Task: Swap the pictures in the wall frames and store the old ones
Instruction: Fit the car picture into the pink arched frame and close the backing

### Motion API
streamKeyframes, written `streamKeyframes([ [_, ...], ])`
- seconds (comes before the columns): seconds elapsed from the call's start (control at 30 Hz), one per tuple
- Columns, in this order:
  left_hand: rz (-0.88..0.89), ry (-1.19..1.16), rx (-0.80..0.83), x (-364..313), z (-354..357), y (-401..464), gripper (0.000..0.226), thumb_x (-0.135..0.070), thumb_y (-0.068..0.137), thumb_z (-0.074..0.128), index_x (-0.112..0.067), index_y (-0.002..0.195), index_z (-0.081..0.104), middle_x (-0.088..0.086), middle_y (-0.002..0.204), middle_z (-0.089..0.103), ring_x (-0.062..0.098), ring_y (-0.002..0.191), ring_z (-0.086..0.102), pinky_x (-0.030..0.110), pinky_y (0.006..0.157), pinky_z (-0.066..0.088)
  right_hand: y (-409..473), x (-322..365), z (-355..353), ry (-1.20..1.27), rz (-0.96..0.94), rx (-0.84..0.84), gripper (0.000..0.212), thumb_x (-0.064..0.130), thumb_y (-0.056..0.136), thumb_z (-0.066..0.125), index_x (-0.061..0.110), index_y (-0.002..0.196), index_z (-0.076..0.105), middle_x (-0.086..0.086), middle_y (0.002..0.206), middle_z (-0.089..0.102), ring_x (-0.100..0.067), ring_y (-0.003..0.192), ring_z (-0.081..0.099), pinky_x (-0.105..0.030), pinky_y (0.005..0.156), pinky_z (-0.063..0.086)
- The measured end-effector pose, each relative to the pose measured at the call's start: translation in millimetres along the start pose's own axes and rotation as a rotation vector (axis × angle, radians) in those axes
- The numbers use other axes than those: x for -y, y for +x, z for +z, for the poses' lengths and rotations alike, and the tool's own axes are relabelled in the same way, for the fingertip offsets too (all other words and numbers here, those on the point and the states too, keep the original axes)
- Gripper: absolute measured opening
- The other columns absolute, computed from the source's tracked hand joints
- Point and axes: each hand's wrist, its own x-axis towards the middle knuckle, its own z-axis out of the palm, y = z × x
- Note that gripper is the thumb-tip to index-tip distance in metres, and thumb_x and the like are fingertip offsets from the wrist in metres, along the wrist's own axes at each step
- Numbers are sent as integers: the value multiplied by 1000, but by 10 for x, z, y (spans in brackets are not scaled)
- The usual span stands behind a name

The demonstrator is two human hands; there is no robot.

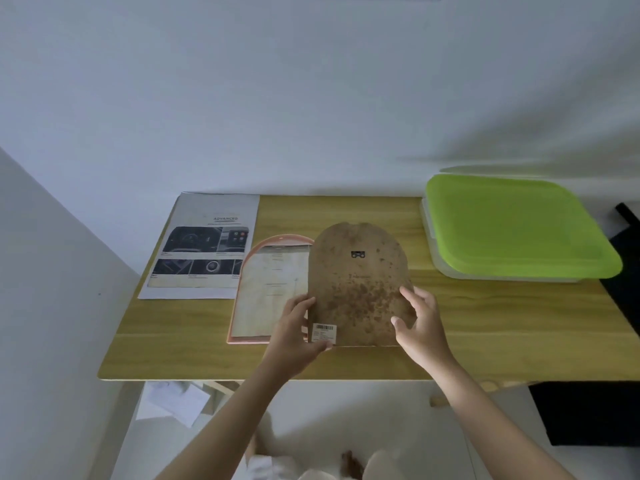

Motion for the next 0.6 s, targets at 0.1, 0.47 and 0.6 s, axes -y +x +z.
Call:
streamKeyframes([
  [0.1,-46,-7,6,-114,371,-48,75,-21,68,82,-11,133,46,-6,127,41,12,109,50,12,85,51,-58,-283,-251,-25,51,-2,51,-2,82,63,7,130,52,-11,138,37,-21,132,34,-18,103,22],
  [0.47,-134,236,-44,-144,1133,-127,61,-31,77,73,-12,130,51,1,137,43,18,125,41,22,98,34,-119,-927,-548,-315,83,118,52,27,85,64,25,135,48,1,147,35,-28,125,32,-39,104,31],
  [0.6,-124,284,-53,-116,1181,-179,61,-33,80,70,-12,133,49,3,140,39,21,130,33,29,105,33,-191,-1016,-484,-408,32,81,53,32,88,59,28,138,44,0,150,33,-31,123,34,-42,101,32],
])
